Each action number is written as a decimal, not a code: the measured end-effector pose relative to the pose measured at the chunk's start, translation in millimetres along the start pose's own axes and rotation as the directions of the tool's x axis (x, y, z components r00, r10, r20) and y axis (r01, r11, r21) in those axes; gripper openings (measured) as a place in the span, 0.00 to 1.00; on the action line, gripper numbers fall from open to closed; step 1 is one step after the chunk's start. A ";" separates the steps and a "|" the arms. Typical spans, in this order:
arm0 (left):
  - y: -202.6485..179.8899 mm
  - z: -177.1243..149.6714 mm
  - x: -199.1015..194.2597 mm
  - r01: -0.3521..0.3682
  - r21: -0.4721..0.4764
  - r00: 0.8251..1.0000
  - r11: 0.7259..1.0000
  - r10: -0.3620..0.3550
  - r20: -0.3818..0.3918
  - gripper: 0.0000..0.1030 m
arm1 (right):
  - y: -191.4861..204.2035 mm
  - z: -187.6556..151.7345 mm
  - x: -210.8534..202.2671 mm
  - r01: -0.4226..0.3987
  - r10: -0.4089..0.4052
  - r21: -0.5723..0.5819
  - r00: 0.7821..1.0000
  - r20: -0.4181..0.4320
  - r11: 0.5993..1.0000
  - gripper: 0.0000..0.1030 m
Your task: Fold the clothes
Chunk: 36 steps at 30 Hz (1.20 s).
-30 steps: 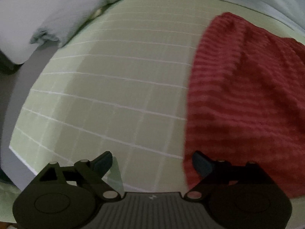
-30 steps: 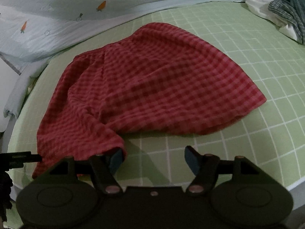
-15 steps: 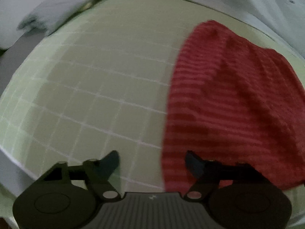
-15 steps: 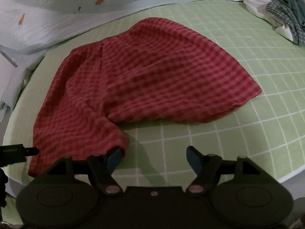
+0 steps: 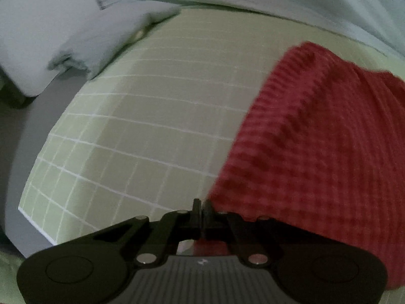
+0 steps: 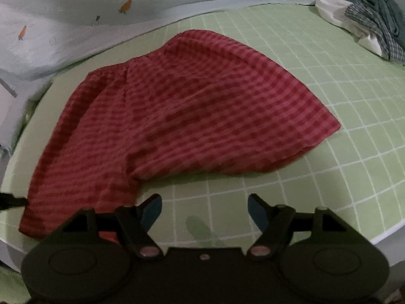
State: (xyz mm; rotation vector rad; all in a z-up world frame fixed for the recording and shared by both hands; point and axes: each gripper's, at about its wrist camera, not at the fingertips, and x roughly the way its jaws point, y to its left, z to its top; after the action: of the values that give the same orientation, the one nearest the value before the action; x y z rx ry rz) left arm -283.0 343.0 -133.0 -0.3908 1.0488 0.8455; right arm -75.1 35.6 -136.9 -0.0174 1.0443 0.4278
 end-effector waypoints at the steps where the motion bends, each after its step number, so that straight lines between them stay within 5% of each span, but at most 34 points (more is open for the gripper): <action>1: -0.2 0.9 -3.6 0.001 -0.007 1.000 1.000 -0.001 0.010 0.19 | 2.2 1.9 2.3 0.015 -0.015 -0.028 1.000 0.002 0.999 0.74; 3: -4.8 2.2 -10.9 0.016 0.002 0.999 1.000 -0.016 0.028 0.29 | 9.7 4.4 6.4 0.038 -0.037 -0.103 0.999 0.014 0.994 0.75; 8: -24.6 0.9 -20.4 0.081 0.049 0.996 0.996 -0.083 0.040 0.35 | 24.8 7.0 23.1 0.079 -0.076 -0.281 0.997 0.024 0.957 0.75; 15: -67.7 -14.0 -14.2 0.156 0.157 0.988 0.975 -0.153 -0.028 0.38 | 11.4 17.4 35.5 0.076 -0.077 -0.296 0.997 0.008 0.952 0.64; 20: -81.5 -16.8 -2.6 0.130 0.143 0.990 0.981 -0.120 -0.077 0.38 | -4.7 35.7 32.5 -0.028 0.028 -0.271 1.000 -0.004 0.962 0.07; 25: -76.4 -15.1 3.3 0.103 0.030 0.991 0.994 -0.100 -0.090 0.45 | -10.3 71.3 28.7 -0.109 0.125 -0.311 0.992 0.033 0.944 0.05; 33: -80.7 -18.7 4.9 0.040 -0.015 0.995 0.999 -0.041 -0.091 0.51 | 10.9 122.7 69.7 -0.175 0.205 -0.386 0.978 0.037 0.906 0.06; 36: -80.8 -15.8 6.3 0.026 -0.030 0.995 0.999 -0.029 -0.092 0.54 | 26.6 128.7 87.9 -0.182 0.212 -0.405 0.977 0.032 0.896 0.15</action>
State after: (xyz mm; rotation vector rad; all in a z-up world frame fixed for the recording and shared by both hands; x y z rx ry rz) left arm -229.0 284.2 -154.1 -0.4718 1.1156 0.8251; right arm 60.4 117.0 -140.2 -0.2620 0.8719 0.8186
